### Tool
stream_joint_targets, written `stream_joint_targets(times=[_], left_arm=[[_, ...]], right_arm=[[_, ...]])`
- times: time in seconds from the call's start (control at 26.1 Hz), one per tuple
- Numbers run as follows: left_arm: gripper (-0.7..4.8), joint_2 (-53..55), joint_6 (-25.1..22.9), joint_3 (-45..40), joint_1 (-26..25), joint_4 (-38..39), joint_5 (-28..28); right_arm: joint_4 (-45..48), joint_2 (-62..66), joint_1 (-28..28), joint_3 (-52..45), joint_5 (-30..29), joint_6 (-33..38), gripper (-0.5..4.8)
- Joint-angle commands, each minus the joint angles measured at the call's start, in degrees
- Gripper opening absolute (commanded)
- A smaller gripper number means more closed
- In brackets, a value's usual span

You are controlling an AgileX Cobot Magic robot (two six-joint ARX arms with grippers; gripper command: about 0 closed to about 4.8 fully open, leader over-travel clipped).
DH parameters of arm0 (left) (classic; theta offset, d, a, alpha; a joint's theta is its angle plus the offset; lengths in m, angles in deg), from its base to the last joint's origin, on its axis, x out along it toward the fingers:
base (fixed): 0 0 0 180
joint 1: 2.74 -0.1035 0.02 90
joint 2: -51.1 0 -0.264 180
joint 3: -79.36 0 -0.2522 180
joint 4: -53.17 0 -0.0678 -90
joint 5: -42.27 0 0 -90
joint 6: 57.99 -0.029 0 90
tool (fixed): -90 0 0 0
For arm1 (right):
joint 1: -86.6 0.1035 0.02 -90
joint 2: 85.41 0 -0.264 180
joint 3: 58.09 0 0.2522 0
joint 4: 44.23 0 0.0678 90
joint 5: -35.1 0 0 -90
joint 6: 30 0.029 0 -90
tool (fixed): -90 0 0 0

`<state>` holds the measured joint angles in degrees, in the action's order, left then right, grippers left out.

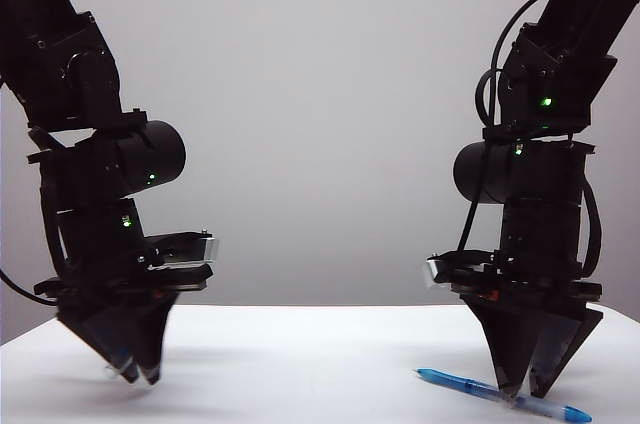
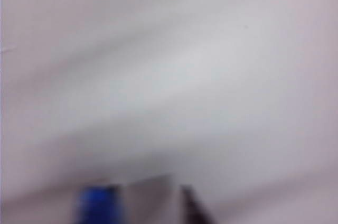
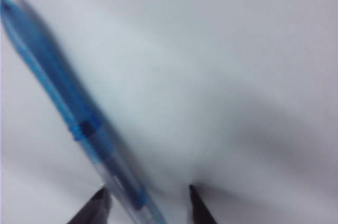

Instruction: Pick up the pen and remove the cap.

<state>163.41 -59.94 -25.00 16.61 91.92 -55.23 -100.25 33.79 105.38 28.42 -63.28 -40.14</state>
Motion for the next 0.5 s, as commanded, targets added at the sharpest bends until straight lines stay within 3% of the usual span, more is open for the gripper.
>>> stream_joint_targets(times=[0.04,0.11,0.23,0.5], left_arm=[[3.3,-0.26,1.64,0.11,0.02,-0.85,-2.8],[3.88,-0.26,2.01,0.11,0.02,-0.68,-5.22],[4.71,-0.26,2.01,0.11,0.02,-0.24,-5.57],[4.77,-0.5,2.27,1.09,0.39,4.96,-6.97]], right_arm=[[1.64,0.96,-0.22,-0.48,2.43,0.04,2.0],[1.99,0.96,-0.22,-0.46,2.32,0.04,2.48],[2.01,0.96,-0.22,-0.46,2.34,0.04,2.49],[1.73,0.83,-0.2,-0.37,2.23,0.09,2.49]])
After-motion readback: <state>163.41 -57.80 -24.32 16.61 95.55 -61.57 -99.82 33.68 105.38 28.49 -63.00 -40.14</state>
